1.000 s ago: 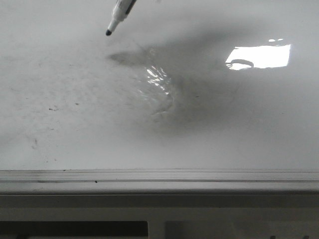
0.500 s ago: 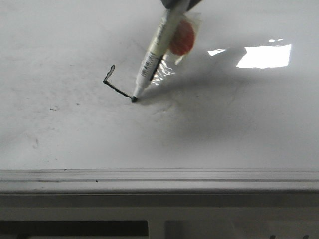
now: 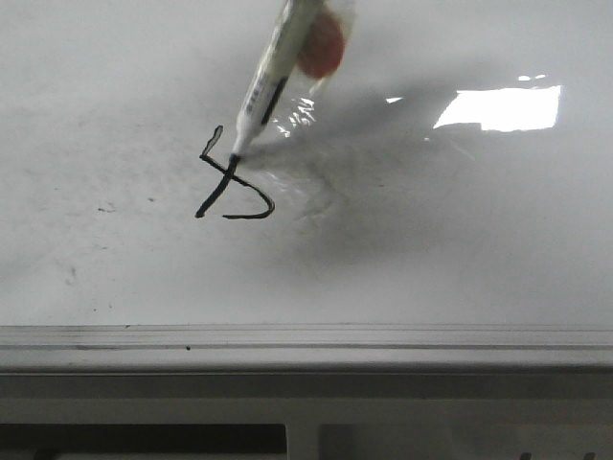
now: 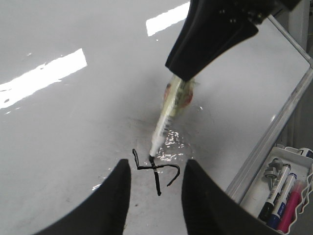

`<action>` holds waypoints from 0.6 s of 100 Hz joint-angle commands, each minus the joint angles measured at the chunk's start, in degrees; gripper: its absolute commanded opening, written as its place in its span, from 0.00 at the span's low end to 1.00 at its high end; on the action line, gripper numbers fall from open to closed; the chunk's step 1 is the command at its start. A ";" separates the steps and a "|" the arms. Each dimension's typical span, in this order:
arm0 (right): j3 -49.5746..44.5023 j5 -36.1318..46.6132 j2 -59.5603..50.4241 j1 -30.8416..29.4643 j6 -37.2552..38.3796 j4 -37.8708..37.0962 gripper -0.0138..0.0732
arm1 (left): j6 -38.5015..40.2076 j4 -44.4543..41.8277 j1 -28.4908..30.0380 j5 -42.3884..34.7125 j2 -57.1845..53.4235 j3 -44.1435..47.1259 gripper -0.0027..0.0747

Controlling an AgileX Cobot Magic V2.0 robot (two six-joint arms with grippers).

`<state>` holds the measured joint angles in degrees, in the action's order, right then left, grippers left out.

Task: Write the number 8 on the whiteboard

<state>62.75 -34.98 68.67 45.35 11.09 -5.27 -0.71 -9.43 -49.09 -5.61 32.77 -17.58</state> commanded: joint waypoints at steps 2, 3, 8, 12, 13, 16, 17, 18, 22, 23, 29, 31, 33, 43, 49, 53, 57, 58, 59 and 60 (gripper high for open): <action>1.86 5.95 -1.55 -0.98 1.00 -6.76 0.09 | 0.71 0.83 0.11 -4.65 0.04 -1.78 0.35; 1.86 6.57 -1.38 -0.98 1.00 -6.76 0.09 | 0.71 0.83 0.11 -4.65 0.04 -1.78 0.35; 1.86 8.37 -0.63 -0.98 1.00 -5.89 0.09 | 0.71 0.83 0.11 -4.65 0.04 -1.78 0.35; 1.86 8.94 -0.15 -0.98 1.00 -4.95 0.09 | 0.71 0.83 0.11 -4.65 0.04 -1.78 0.35; 1.86 8.94 -0.14 -0.98 1.00 -4.77 0.09 | 0.71 0.83 0.11 -4.65 0.04 -1.78 0.35; 1.86 8.69 0.16 -0.85 1.00 -4.07 0.09 | 0.71 0.83 0.11 -4.65 0.04 -1.78 0.35; 1.86 8.43 0.16 -0.83 1.00 -3.85 0.09 | 0.71 0.83 0.11 -4.65 0.04 -1.78 0.35; 1.86 8.25 0.16 -0.62 1.00 -3.81 0.09 | 0.71 0.83 0.11 -4.65 0.04 -1.78 0.35; 1.86 7.05 0.16 -0.08 1.00 -3.82 0.09 | 0.71 0.83 0.11 -4.65 0.04 -1.78 0.35; 1.86 6.89 0.16 0.01 1.00 -3.82 0.09 | 0.71 0.83 0.11 -4.65 0.04 -1.78 0.35; 1.86 6.32 -0.59 0.67 1.00 -3.82 0.09 | 0.71 0.83 0.11 -4.65 0.16 -1.78 0.35; 1.86 6.32 -1.00 0.85 1.00 -3.82 0.09 | 0.71 0.69 0.11 -4.65 0.25 -1.78 0.35; 1.86 6.32 -1.41 1.17 1.00 -3.69 0.09 | 0.71 0.58 0.11 -4.65 0.39 -1.78 0.35; 1.86 6.32 -2.83 3.09 1.00 -3.16 0.09 | 0.71 -0.28 0.00 -4.65 1.76 -1.78 0.35; 1.86 5.96 -2.89 4.45 1.00 -1.74 0.09 | 0.71 -0.56 -0.13 -5.41 3.17 -1.78 0.35; 1.86 5.19 -2.64 5.44 1.00 -1.17 0.09 | 0.71 -0.69 -0.13 -6.55 4.39 -1.78 0.35; 1.86 4.10 -2.36 6.46 1.00 -0.92 0.09 | 0.71 -0.81 -0.13 -8.23 5.85 -1.78 0.35; 1.86 3.91 -2.05 6.61 1.00 -0.92 0.09 | 0.71 -0.81 -0.13 -8.91 6.36 -1.78 0.35; 1.86 3.55 -1.94 6.76 1.00 -0.92 0.09 | 0.71 -0.98 -0.13 -9.23 6.62 -1.78 0.35; 1.86 3.39 -1.93 7.07 1.00 -0.92 0.09 | 0.71 -1.04 -0.13 -9.54 6.88 -1.78 0.35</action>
<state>62.92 -33.14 67.50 50.80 12.46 -6.27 -0.71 -10.25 -49.09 -7.47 36.85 -17.58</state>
